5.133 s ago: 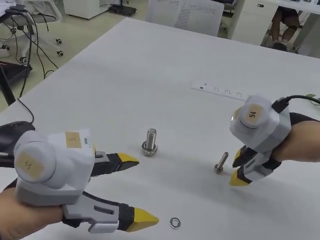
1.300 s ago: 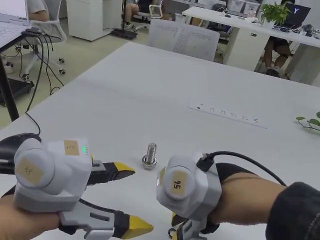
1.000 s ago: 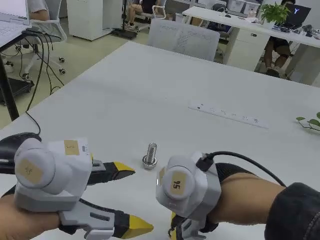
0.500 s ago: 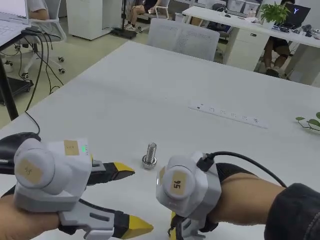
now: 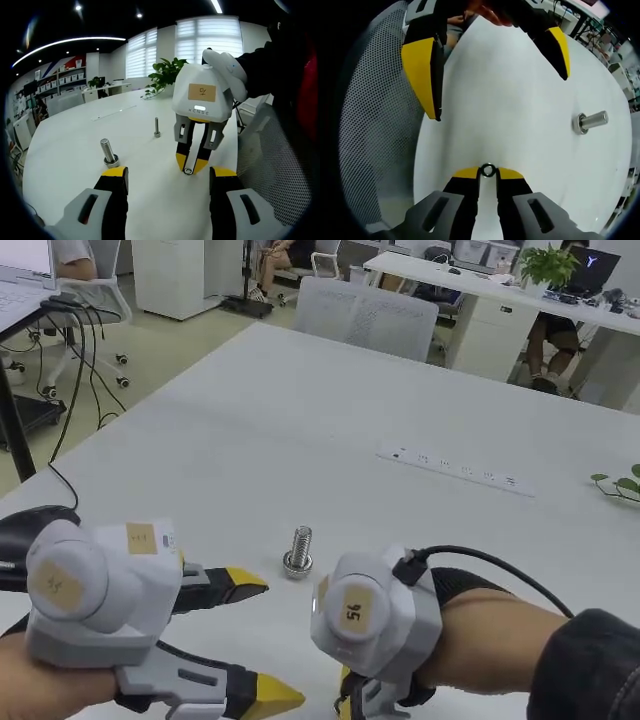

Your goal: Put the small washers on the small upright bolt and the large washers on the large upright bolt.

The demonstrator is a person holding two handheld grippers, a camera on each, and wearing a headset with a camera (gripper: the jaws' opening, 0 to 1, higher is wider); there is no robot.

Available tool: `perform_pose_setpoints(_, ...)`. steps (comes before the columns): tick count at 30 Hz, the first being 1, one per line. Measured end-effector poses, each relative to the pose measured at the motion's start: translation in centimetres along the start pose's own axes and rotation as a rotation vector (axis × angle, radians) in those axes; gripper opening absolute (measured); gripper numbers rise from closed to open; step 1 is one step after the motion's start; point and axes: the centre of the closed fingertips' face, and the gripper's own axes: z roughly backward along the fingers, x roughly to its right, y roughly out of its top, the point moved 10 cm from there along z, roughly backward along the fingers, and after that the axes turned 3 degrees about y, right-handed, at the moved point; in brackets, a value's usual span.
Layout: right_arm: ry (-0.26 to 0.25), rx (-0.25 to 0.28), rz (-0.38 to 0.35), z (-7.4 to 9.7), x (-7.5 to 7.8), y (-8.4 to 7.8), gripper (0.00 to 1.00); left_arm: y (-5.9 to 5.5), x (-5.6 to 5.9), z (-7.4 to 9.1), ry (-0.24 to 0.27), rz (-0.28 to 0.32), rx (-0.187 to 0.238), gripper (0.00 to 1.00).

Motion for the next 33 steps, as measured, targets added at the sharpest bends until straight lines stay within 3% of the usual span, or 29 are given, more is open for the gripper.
perform_pose_setpoints(33, 0.000, 0.013, -0.030, -0.06, 0.23, -0.27, 0.13, 0.10, -0.08, -0.32, 0.000, -0.003, 0.000, 0.65)
